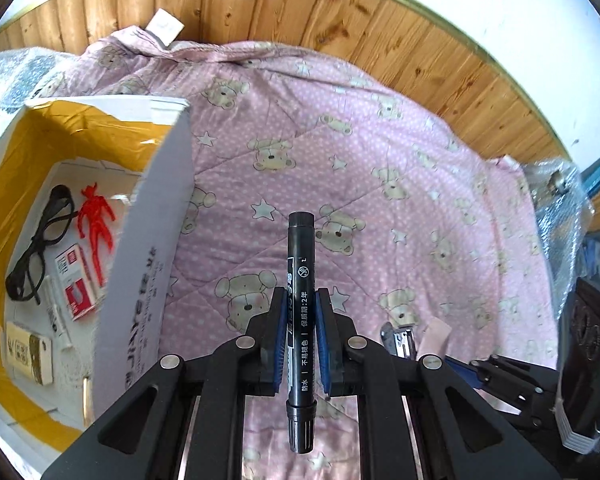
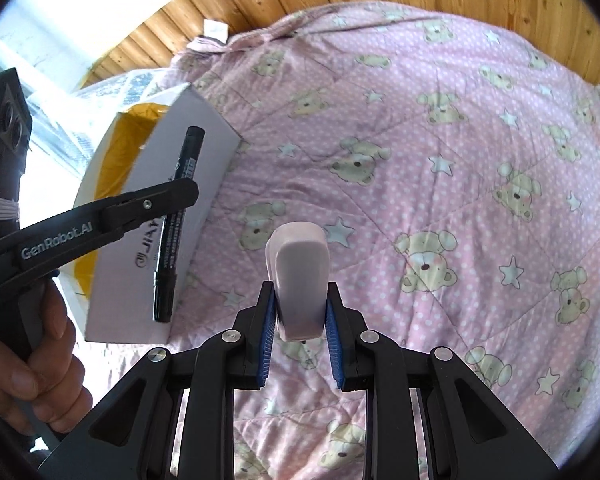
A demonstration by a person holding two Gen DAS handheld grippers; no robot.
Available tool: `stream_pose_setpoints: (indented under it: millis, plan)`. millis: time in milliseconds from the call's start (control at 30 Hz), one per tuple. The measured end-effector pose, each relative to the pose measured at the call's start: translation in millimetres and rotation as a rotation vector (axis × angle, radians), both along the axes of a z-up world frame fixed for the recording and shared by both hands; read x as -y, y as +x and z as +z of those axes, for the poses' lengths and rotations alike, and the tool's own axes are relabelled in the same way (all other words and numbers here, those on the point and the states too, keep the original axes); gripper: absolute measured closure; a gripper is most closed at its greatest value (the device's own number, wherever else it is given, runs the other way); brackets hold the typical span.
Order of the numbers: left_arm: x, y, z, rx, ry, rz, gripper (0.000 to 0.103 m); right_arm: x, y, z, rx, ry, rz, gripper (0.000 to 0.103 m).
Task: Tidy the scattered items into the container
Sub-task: 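Carry the marker with left tool while right tool carries the stapler to the box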
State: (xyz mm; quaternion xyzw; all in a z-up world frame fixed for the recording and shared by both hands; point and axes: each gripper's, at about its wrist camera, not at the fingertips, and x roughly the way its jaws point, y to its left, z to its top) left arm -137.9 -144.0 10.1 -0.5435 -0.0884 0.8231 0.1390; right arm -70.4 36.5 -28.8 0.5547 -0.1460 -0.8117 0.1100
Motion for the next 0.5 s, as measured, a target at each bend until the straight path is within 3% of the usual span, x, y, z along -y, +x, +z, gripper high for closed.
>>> stream_pose_setpoints:
  millis: [500]
  plan:
    - [55.7,38.9,43.8,-0.079,0.076,0.108,0.089,61.0,-0.7,47.2,-0.088,0.048,0.15,0.079]
